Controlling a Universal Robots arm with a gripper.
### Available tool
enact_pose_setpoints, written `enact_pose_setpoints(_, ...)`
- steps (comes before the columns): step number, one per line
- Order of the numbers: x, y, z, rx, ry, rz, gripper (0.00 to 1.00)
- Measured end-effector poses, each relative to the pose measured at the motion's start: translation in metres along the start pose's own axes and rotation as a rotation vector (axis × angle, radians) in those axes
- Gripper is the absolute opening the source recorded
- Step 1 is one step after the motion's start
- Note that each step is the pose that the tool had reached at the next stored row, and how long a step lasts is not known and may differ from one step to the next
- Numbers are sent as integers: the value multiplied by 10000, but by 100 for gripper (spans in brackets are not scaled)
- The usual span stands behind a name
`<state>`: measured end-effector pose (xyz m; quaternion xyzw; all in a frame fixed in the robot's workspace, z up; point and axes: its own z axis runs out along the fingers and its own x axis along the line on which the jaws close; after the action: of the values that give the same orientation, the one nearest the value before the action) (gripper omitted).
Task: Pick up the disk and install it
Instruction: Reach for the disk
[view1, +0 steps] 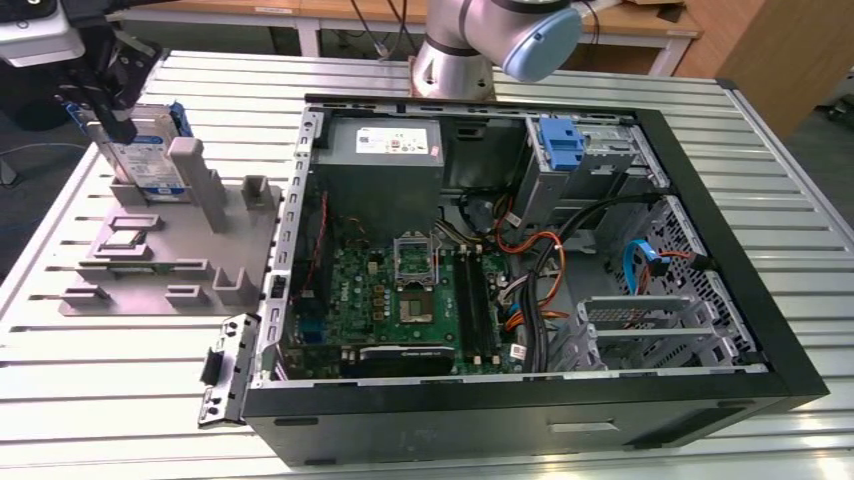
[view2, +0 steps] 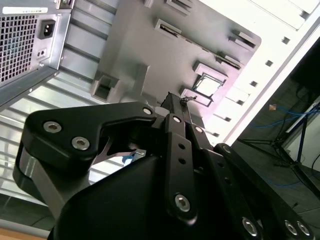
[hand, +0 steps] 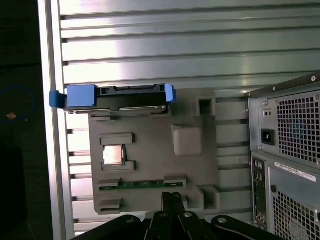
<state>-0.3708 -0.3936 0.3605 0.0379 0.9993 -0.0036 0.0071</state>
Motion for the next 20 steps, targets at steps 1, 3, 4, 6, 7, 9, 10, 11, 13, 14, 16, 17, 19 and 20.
enact_pose_setpoints(1, 19, 0, 1, 1, 0, -1, 10)
enact_pose_setpoints(3, 56, 0, 5, 0, 0, -1, 10)
enact_pose_setpoints(4, 72, 1, 6, 0, 0, -1, 10)
enact_pose_setpoints(6, 99, 7, 9, 1, 1, 1, 10)
enact_pose_setpoints(7, 108, 11, 12, 0, 0, 0, 10)
enact_pose_setpoints(9, 123, 19, 18, 1, 1, 0, 10)
enact_pose_setpoints(10, 129, 23, 21, 2, 2, 0, 10)
enact_pose_setpoints(11, 134, 28, 25, 1, 1, 0, 10)
enact_pose_setpoints(13, 144, 37, 33, 1, 1, -1, 10)
enact_pose_setpoints(14, 148, 43, 36, 0, 0, 0, 10)
enact_pose_setpoints(16, 151, 52, 40, 0, 0, 0, 10)
enact_pose_setpoints(17, 151, 57, 41, -2, 1, 0, 10)
enact_pose_setpoints(19, 152, 69, 44, -17, 1, 0, 10)
enact_pose_setpoints(20, 153, 76, 45, -31, 3, 0, 10)
